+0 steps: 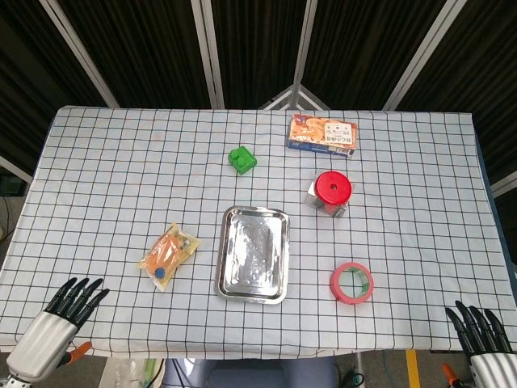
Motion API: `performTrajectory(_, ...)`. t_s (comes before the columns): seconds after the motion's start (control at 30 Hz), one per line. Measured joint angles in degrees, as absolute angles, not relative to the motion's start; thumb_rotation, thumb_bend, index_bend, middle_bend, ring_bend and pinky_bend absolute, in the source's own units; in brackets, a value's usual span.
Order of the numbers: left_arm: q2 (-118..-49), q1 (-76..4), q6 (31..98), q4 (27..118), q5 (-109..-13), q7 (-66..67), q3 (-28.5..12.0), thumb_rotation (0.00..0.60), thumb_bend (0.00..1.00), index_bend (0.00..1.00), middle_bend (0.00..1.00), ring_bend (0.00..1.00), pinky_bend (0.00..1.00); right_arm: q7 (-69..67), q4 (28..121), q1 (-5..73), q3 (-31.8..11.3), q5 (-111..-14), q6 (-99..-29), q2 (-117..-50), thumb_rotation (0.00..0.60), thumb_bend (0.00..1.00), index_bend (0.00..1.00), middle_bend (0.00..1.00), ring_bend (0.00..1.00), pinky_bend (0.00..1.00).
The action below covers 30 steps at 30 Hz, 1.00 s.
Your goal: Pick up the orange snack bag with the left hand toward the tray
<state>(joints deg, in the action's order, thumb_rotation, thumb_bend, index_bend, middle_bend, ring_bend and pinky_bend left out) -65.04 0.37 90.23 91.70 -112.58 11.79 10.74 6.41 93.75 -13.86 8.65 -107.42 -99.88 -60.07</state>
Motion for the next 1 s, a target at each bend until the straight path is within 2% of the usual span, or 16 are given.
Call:
performTrajectory(0.23,-67.80,-2.36,85.81,91.10,-111.28,13.10,8.69,0.600,0.02,0.00,0.00,0.00,0.04,5.25,94.56,-12.92,8.11,-105.40,-98.26,-59.39,0.600,0.30,0.00,0.00,0.00,0.00)
performTrajectory(0.4,-71.12,-5.30,80.72,90.89,-108.95,18.61,5.56,0.600,0.00,0.00,0.00,0.00,0.00,4.28,95.20,-11.60,7.16,-101.94,-95.28,-58.93,0.600,0.30,0.00,0.00,0.00,0.00)
performTrajectory(0.57,-74.62,-9.08,71.79,91.81,-103.15,27.95,1.75,0.600,0.00,0.00,0.00,0.00,0.00,2.92,96.06,-9.87,5.77,-97.57,-91.89,-58.12,0.600,0.30,0.00,0.00,0.00,0.00)
performTrajectory(0.77,-79.29,-14.49,62.41,92.01,-95.00,34.06,-2.19,0.600,0.00,0.00,0.00,0.00,0.00,1.70,96.69,-9.35,4.63,-94.65,-91.19,-57.39,0.600,0.30,0.00,0.00,0.00,0.00)
performTrajectory(1.0,-84.27,-18.47,59.51,90.53,-89.63,36.86,-5.11,0.600,0.00,0.00,0.00,0.00,0.00,1.66,97.11,-8.98,3.89,-92.31,-90.25,-57.20,0.600,0.30,0.00,0.00,0.00,0.00)
